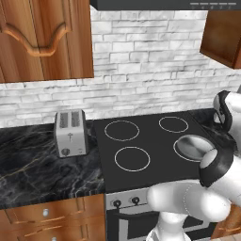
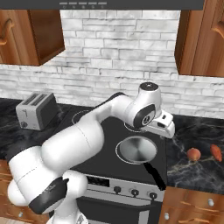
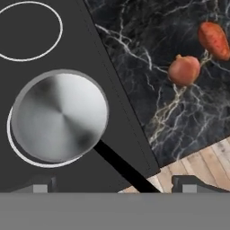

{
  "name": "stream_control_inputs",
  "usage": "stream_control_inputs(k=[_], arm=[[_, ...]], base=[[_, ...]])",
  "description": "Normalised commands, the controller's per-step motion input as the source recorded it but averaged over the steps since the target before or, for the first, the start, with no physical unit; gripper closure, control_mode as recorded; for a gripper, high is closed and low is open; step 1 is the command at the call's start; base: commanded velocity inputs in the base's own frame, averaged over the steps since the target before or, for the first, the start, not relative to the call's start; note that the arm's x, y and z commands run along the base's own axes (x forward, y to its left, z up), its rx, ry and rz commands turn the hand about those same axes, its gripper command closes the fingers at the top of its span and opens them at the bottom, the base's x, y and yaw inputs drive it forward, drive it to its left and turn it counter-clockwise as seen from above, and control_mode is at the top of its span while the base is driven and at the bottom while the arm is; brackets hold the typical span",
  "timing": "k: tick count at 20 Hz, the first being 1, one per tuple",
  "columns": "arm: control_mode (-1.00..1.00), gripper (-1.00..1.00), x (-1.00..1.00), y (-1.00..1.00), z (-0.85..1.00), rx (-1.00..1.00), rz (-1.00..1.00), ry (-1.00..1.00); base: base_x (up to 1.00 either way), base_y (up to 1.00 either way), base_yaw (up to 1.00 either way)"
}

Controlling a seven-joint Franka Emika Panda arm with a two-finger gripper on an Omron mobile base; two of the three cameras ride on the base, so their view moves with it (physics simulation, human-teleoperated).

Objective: Put the onion and sweet potato in the pan. Then turn on the front right burner and set the heat to medium.

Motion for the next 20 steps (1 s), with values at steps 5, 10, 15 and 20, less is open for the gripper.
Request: stream_control_inputs(k=[5,10,15,20], arm=[[-1.00,-1.00,0.26,-0.24,-0.41,0.06,0.06,0.00],[-1.00,-1.00,0.09,-0.35,-0.40,0.08,0.04,-0.02],[-1.00,-1.00,0.13,-0.33,-0.02,0.00,0.01,0.00],[-1.00,-1.00,0.41,-0.35,-0.11,0.00,0.00,0.03]], base=[[0.00,0.00,0.00],[0.00,0.00,0.00],[0.00,0.00,0.00],[0.00,0.00,0.00]])
